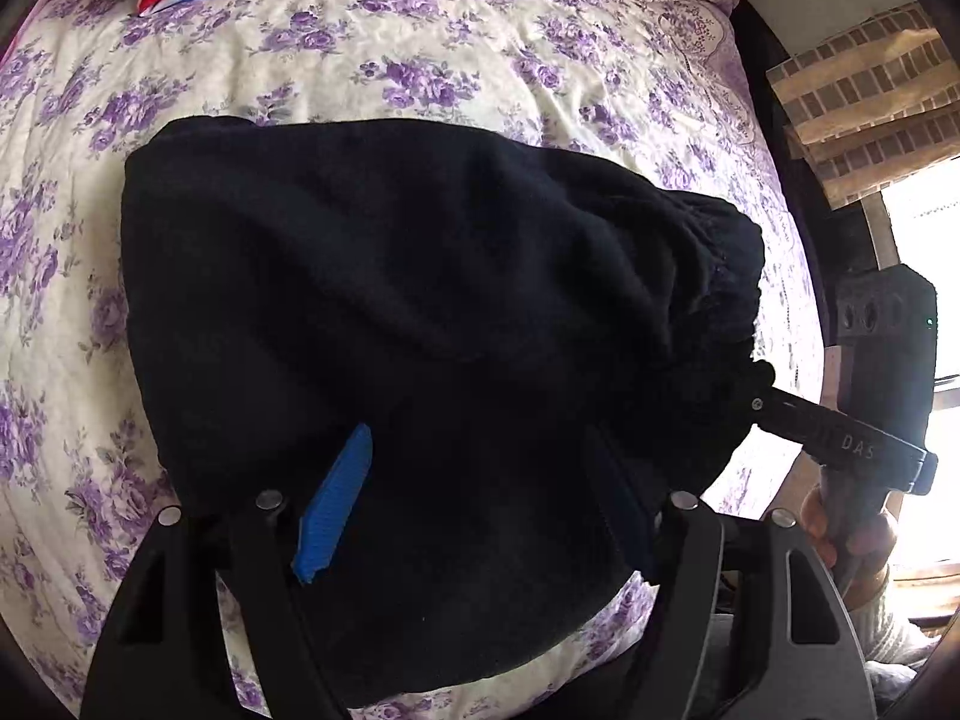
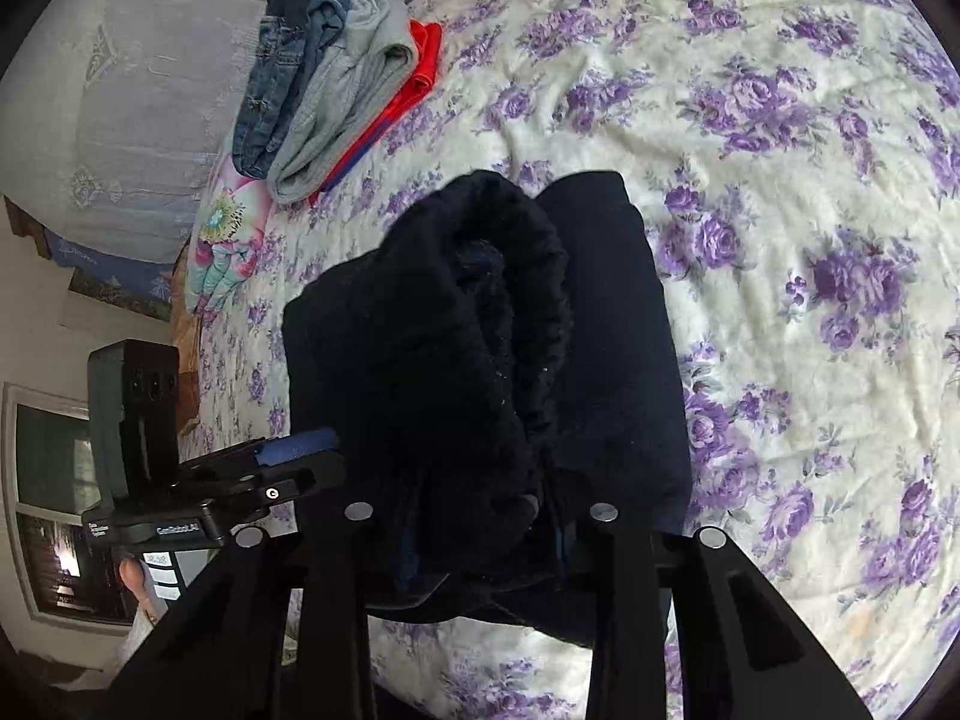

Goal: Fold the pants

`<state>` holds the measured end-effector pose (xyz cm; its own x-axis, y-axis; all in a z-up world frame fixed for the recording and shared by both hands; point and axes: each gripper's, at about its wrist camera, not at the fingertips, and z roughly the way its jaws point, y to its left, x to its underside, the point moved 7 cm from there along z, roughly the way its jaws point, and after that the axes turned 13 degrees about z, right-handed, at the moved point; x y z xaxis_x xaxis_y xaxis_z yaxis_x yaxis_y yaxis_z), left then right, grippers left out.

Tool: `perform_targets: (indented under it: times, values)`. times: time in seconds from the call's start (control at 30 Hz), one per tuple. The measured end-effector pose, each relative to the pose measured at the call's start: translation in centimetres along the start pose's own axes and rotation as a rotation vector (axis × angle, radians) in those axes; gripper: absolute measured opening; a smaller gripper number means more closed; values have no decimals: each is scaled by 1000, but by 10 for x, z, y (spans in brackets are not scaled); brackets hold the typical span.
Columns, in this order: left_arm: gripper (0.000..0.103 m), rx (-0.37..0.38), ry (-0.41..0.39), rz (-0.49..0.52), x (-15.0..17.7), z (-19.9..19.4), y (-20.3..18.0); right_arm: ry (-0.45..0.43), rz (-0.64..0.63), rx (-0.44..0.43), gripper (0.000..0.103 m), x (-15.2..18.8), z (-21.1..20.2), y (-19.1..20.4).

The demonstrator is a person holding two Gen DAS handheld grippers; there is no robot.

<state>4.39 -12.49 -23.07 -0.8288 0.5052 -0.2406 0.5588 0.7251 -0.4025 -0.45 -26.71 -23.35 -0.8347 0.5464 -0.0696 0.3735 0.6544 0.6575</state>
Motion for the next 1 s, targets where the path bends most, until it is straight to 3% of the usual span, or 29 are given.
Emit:
perform_targets:
  times: [0.13,0.27,0.37,0.47,0.57,0.63,0.7,0.8,0.87,1.0]
  values:
    - [71,9,-8,54,-1,-2,-18,-62,-38,107,30,10,-26,-3]
    - [81,-37,9,89,1,21,-22,-7,25,150,35,9,2,-38]
    - [82,-61,23,110,4,13,-25,35,18,152,43,7,4,-35]
    - [81,-74,-23,90,18,-17,-21,44,-86,232,43,7,-13,-20]
    - [80,-50,-106,21,40,-54,-9,-36,-252,369,48,0,-43,3]
    - [68,-39,-141,-26,54,-72,-2,-119,-371,472,52,-11,-61,26]
    - [62,-20,-172,-61,63,-83,3,-164,-463,447,56,-21,-65,63]
    - [51,35,-203,-82,67,-89,6,-74,-604,288,58,-22,-29,128]
    - [43,30,-189,-76,65,-83,4,-4,-693,236,58,-18,17,163]
    - [23,34,-156,-45,59,-63,-6,82,-788,276,52,-22,108,198]
